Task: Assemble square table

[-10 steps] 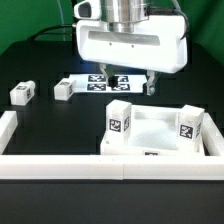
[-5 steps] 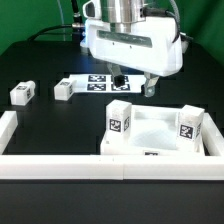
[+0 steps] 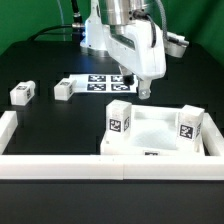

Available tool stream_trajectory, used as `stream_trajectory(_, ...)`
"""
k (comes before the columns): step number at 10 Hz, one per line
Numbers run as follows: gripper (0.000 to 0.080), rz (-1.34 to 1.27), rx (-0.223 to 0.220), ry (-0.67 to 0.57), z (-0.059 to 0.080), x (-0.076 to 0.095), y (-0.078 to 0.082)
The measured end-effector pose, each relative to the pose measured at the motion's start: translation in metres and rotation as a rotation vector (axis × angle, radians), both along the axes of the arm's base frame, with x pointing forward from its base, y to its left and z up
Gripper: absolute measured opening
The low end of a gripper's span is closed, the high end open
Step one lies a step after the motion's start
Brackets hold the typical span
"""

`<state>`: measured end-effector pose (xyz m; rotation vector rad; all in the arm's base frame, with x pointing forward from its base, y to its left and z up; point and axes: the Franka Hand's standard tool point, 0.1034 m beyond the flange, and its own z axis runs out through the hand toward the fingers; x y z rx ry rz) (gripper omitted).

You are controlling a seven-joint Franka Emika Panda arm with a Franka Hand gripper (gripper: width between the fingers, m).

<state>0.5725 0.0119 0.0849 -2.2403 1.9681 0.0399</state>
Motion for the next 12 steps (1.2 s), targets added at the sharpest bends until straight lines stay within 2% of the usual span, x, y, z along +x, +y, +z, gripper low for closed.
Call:
stream_trajectory(4, 0.0648, -0.214, 0.042, 0.026, -0.001, 0.0, 0.006)
stream_trajectory(7, 0.0648, -0.262, 0.052, 0.048, -0.01, -0.005, 0.011)
stream_trajectory(12, 0.0648, -0.217, 0.028, 0.102, -0.045, -0.027, 0.036)
